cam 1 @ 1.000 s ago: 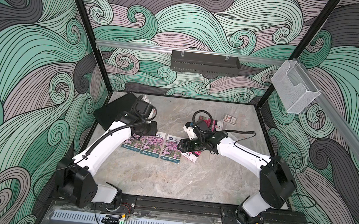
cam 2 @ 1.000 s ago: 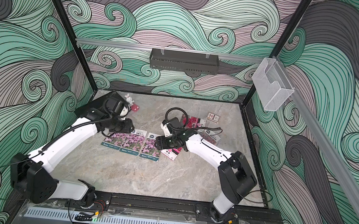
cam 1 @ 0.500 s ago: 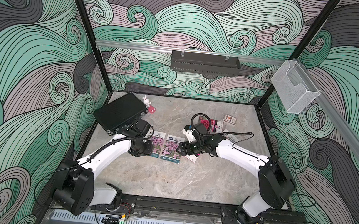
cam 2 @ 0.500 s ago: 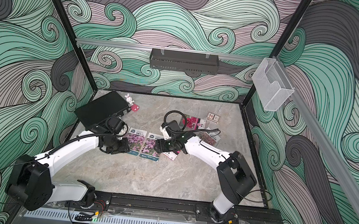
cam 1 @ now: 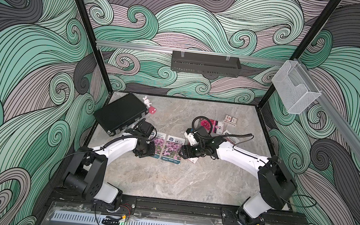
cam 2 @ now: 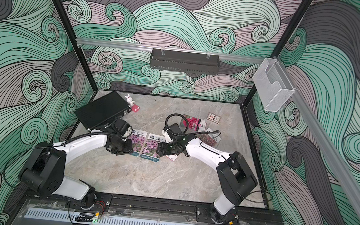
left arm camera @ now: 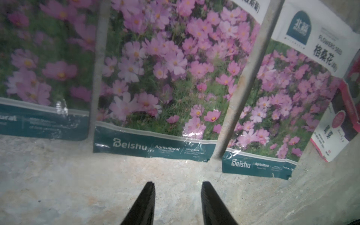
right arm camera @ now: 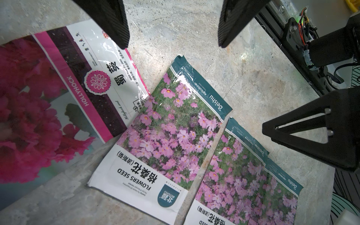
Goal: Arrange the seed packets in a row
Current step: Move the seed packet to the center of the board.
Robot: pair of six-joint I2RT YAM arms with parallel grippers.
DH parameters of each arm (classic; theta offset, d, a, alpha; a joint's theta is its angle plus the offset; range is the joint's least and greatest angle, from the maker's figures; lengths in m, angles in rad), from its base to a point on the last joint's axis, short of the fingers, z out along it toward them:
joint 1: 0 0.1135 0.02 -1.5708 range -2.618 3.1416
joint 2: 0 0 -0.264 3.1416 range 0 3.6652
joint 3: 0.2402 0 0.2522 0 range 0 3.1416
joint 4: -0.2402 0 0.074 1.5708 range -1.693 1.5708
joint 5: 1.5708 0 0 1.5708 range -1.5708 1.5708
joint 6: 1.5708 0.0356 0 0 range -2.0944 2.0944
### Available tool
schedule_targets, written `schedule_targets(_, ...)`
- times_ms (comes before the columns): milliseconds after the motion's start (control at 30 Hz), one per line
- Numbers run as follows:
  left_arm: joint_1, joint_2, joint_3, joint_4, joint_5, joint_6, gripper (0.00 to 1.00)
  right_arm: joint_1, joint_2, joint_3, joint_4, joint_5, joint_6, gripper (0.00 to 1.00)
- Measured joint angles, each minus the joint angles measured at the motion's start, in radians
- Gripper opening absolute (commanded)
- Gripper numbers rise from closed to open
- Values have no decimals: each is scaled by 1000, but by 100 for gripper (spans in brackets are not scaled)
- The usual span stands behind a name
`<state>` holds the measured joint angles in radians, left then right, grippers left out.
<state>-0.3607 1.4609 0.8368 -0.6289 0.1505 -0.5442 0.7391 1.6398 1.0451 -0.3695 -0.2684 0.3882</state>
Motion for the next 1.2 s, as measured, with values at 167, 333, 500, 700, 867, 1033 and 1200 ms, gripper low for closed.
schedule_targets(167,-8,40,1,26,-3,-5,41,-19,-3,-26,7,0,-9,74)
schedule_targets(333,-19,84,66,28,-12,-7,40,-44,-11,-43,6,0,-14,74)
schedule_targets(500,-22,121,135,41,-32,-6,40,-48,-11,-41,6,-2,-17,74)
schedule_targets(700,-21,196,175,47,-76,-6,40,-19,39,45,16,-9,-18,74)
schedule_targets(867,-21,252,182,56,-105,-6,40,3,143,117,67,-17,-16,73)
schedule_targets(1033,-19,280,202,81,-124,-12,39,3,230,121,124,-17,-1,73)
schedule_targets(1200,-19,301,214,116,-126,-29,39,5,276,106,216,-15,41,73)
